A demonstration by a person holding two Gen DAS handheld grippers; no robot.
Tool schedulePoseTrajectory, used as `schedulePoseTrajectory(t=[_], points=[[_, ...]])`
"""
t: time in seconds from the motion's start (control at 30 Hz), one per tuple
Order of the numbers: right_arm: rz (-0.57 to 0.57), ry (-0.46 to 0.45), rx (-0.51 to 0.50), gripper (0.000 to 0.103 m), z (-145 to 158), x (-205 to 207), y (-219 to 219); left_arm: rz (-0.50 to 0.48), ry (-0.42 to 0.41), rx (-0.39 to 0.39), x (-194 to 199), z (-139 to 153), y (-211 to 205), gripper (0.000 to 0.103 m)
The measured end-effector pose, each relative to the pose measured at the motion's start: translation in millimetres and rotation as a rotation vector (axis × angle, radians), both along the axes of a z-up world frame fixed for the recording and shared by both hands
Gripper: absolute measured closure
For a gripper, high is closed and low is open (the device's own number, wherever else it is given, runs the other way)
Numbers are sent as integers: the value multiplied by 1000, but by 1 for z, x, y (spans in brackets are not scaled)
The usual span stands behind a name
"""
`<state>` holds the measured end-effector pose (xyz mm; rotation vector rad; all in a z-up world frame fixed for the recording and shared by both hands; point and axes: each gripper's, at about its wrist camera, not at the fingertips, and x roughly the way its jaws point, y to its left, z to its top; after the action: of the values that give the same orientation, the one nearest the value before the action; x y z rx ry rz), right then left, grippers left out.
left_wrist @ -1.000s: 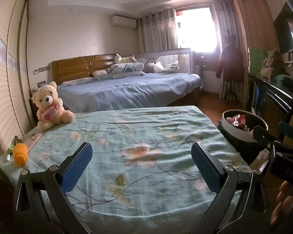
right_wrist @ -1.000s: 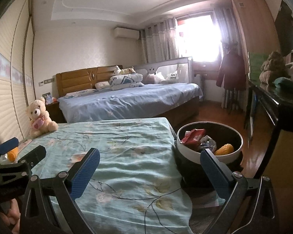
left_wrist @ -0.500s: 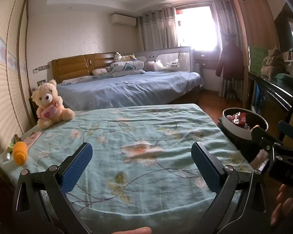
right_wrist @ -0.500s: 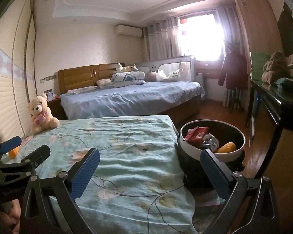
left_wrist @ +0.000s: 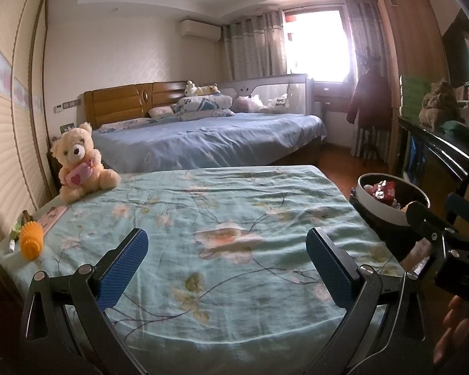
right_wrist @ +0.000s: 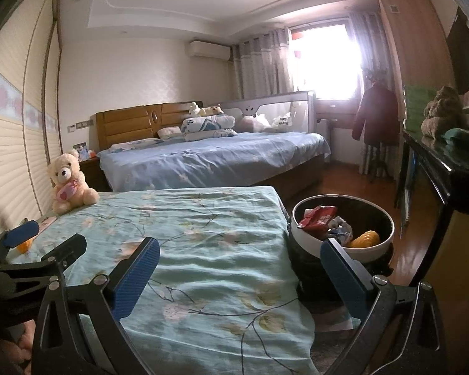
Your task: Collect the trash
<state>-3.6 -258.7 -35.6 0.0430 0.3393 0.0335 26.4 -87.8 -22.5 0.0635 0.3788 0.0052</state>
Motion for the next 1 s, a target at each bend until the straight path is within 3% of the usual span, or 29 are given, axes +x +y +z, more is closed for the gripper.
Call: schedulePoseTrajectory(t=[1.0], points=[[1,-3,1,0,1,0,1,-16,7,-9,-1,-1,-2,0]])
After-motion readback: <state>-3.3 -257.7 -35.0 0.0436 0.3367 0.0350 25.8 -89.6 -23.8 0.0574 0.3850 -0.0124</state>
